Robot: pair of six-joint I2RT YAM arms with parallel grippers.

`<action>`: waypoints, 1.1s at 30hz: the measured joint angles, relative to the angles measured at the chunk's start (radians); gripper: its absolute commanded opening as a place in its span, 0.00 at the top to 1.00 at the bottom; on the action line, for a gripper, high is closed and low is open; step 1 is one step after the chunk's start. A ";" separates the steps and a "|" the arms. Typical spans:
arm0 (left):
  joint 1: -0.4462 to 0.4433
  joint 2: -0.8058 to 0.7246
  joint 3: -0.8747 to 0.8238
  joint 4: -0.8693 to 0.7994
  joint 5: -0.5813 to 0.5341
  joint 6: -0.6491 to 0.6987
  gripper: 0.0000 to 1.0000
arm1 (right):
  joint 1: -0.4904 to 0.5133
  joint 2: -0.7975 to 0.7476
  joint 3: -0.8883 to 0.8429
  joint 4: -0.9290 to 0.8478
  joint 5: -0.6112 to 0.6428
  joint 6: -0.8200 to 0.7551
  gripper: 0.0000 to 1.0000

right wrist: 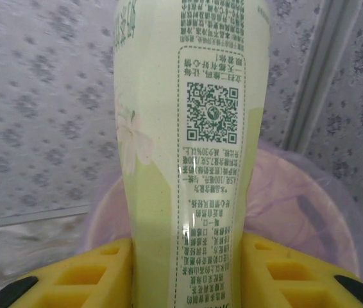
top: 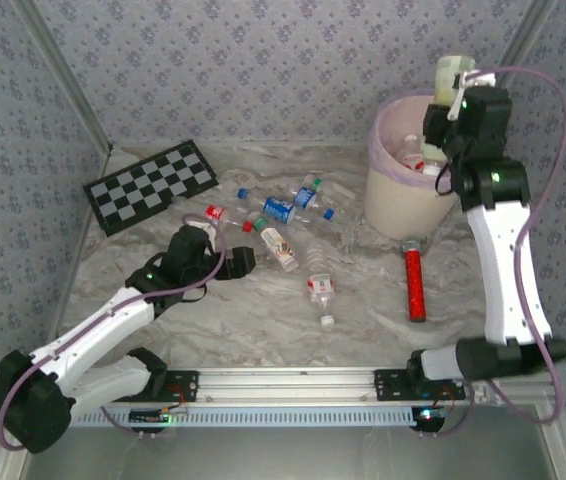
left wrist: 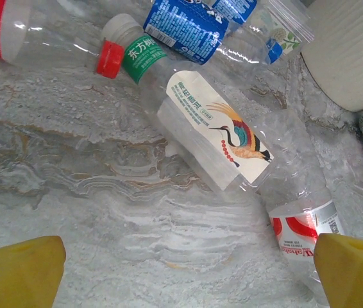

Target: Put the plastic bottles in the bin

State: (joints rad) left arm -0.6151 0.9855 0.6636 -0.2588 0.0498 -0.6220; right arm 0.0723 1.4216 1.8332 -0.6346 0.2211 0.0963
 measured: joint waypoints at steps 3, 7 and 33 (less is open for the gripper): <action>0.000 -0.039 -0.012 -0.023 -0.014 -0.005 0.01 | -0.054 0.159 0.121 -0.038 -0.014 -0.019 0.64; 0.000 -0.088 -0.029 -0.058 -0.032 -0.014 0.01 | -0.128 0.344 0.283 -0.139 -0.039 -0.031 0.64; 0.019 -0.138 -0.063 -0.082 -0.060 -0.027 0.01 | -0.167 0.449 0.054 -0.195 -0.140 -0.032 0.36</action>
State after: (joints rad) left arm -0.5957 0.8478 0.6010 -0.3408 -0.0101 -0.6491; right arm -0.0952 1.8706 1.8874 -0.8291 0.0814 0.0647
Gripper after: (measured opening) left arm 0.989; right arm 0.576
